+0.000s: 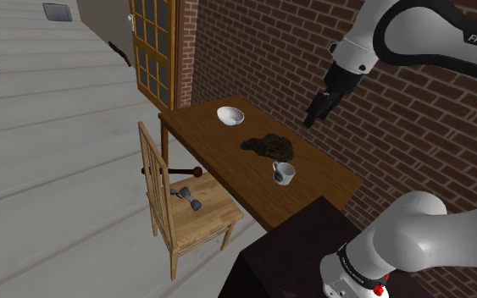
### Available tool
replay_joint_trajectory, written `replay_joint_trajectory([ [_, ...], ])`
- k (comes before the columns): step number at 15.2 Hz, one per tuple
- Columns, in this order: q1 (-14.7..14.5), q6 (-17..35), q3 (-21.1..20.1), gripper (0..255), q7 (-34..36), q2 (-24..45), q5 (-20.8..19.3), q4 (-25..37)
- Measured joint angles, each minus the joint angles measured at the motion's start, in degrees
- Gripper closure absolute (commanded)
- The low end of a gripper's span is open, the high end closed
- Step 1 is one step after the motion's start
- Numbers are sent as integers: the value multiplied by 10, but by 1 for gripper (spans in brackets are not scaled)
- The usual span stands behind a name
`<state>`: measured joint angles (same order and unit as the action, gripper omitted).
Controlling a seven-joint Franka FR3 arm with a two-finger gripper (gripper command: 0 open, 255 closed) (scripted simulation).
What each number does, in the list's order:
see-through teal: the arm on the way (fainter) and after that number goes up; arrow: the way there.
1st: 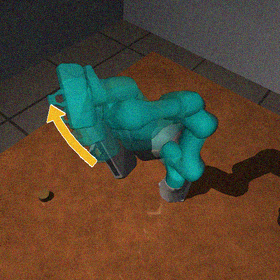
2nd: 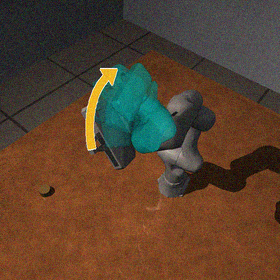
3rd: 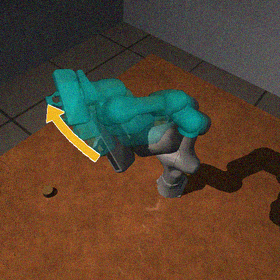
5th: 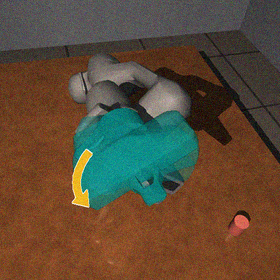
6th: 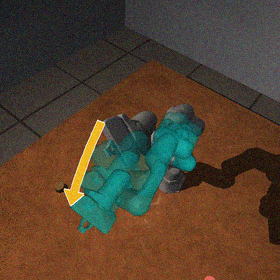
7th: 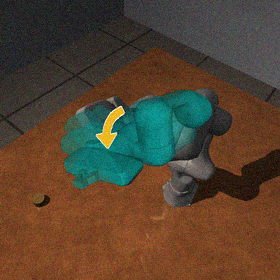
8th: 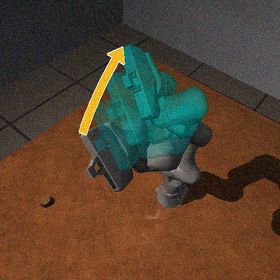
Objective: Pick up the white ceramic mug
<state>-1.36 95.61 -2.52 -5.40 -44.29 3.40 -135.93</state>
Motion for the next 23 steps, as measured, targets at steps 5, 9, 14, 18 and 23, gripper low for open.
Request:
replay_joint_trajectory([
  [5,8,46,14,0,-18,11,-12,-38],
  [9,18,125,29,0,-38,35,-25,-96],
  [14,34,222,56,0,-70,96,-45,-135],
  [18,46,308,76,0,-90,162,-58,-157],
  [23,59,403,100,0,-118,251,-68,-165],
])
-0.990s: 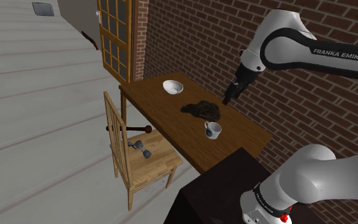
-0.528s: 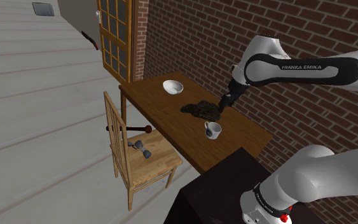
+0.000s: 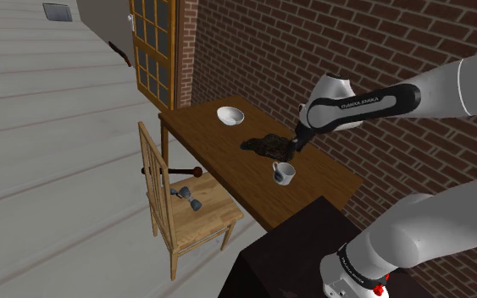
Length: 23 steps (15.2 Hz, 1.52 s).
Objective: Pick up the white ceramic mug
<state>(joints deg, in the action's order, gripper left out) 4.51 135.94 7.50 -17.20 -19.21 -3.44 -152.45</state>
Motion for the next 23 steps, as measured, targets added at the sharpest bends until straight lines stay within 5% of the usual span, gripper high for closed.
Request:
replay_joint_trajectory([
  [8,15,162,38,0,-66,194,21,29],
  [18,77,282,15,0,-172,433,102,144],
  [23,96,308,0,0,-185,489,112,174],
])
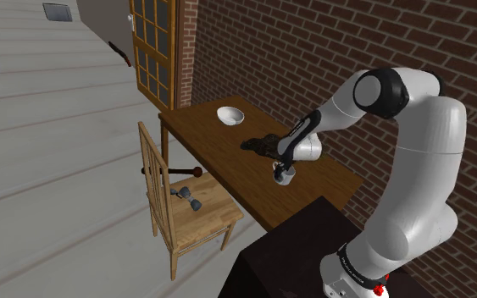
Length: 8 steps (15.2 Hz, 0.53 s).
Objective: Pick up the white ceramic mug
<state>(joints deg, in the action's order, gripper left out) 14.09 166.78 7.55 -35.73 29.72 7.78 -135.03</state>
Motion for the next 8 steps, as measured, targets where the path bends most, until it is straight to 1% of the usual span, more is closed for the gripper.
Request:
replay_joint_trajectory([
  [4,10,21,-10,0,-5,35,6,14],
  [5,10,23,-11,255,-5,38,6,15],
  [8,10,25,-12,255,-5,40,7,16],
])
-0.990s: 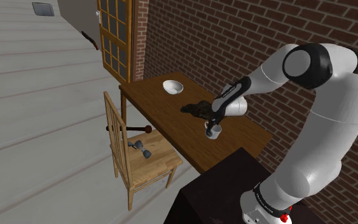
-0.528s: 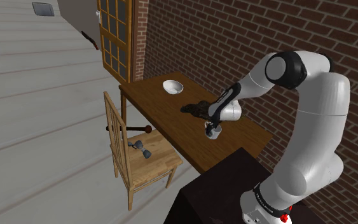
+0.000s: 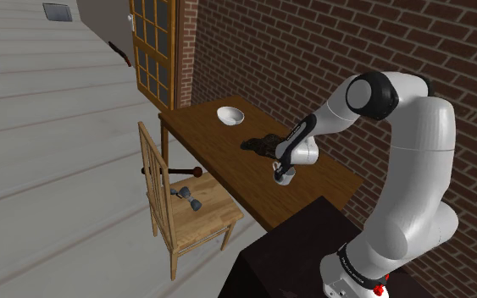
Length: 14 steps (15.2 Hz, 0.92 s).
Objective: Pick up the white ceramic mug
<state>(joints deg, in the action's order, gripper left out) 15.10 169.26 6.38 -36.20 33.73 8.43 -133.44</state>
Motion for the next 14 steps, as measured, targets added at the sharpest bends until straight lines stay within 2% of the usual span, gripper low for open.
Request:
replay_joint_trajectory([
  [7,0,0,0,255,0,0,0,0],
  [14,-13,-35,16,255,5,-51,-9,-18],
])
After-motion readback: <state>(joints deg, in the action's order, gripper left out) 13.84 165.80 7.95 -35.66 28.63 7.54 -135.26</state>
